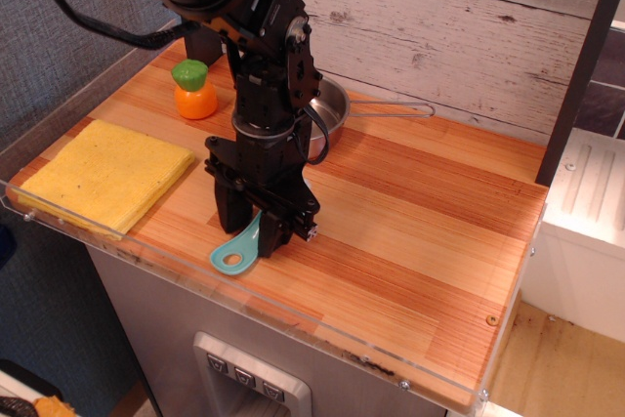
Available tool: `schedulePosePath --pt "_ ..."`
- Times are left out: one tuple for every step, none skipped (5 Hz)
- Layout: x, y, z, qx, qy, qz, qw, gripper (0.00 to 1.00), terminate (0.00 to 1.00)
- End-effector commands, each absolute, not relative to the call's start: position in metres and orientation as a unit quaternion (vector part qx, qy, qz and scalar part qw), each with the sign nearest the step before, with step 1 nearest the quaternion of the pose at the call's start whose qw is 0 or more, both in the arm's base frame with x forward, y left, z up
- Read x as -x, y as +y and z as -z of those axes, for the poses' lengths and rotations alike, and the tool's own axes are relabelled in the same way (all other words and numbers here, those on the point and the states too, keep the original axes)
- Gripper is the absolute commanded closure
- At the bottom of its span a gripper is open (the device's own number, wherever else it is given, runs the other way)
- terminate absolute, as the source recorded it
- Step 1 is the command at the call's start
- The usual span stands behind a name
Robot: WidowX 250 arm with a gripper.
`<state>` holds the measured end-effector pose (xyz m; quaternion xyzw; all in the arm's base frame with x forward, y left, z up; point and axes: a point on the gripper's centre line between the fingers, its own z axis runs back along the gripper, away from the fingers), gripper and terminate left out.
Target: Move the scrubber to the right of the yellow cloth.
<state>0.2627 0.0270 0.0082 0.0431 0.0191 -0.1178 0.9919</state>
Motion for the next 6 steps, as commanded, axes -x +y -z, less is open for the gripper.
schedulePosePath --pt "-0.266 0.036 -0.078 -0.006 -0.067 0.126 0.99 0.0 0.0" --pt "-0.265 0.048 -0.113 0.002 -0.091 0.106 0.99 0.0 0.0" --pt "-0.264 0.057 -0.12 0.001 -0.092 0.09 0.992 0.0 0.0" --pt "-0.262 0.063 -0.119 -0.008 -0.086 0.068 0.994 0.0 0.0" --pt "-0.262 0.063 -0.119 -0.008 -0.086 0.068 0.994 0.0 0.0" --pt "-0.262 0.063 -0.119 -0.008 -0.086 0.068 0.994 0.0 1.0"
